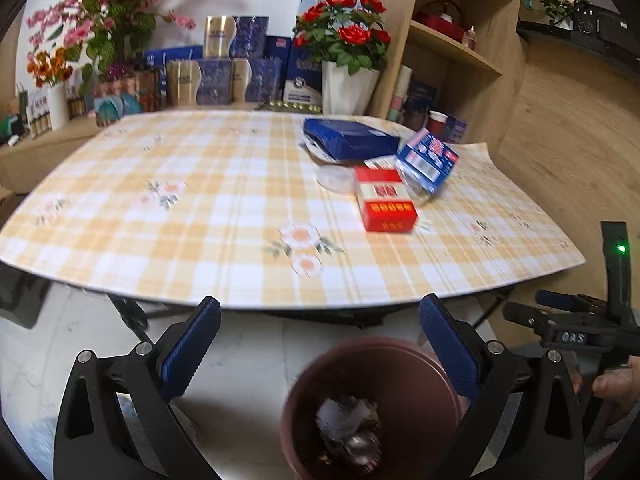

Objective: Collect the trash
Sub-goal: 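Grasp the red double-happiness box with the left tool, then grasp the blue-and-white milk carton with the right tool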

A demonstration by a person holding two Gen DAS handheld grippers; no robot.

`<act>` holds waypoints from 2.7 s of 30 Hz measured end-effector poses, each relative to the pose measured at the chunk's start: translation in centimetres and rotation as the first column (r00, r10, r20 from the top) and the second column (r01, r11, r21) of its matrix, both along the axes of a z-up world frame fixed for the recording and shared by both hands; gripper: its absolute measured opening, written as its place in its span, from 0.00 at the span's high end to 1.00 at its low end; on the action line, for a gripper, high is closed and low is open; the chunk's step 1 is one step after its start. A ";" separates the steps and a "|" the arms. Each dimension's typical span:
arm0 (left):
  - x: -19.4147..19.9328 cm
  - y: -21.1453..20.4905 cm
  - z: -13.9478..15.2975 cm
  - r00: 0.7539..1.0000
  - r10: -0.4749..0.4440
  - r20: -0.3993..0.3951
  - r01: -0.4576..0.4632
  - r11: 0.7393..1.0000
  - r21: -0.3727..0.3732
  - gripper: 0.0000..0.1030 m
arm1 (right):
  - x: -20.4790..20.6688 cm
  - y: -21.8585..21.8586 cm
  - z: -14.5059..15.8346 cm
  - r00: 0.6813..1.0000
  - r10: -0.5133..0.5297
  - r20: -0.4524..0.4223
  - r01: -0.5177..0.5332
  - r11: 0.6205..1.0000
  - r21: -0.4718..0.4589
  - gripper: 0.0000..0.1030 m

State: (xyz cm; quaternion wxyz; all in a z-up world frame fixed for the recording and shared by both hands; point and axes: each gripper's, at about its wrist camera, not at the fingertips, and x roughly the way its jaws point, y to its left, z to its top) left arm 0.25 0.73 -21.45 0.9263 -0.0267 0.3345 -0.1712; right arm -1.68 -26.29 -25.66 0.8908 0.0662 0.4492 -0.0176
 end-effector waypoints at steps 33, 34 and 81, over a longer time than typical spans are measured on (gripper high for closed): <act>8.7 -3.6 5.3 1.000 0.000 0.024 -0.003 0.992 0.128 0.06 | 6.4 -3.0 7.9 0.986 0.067 0.151 -0.056 0.996 -0.075 0.06; 9.2 -4.0 5.0 1.000 -0.009 -0.003 0.009 0.993 0.114 0.06 | 6.8 -3.2 7.8 0.988 0.065 0.143 -0.054 0.995 -0.082 0.06; 14.3 -5.3 0.6 0.967 -0.058 -0.247 0.048 0.998 -0.047 0.46 | 25.6 -1.1 3.7 0.918 0.392 -0.058 -0.394 0.888 -0.235 0.07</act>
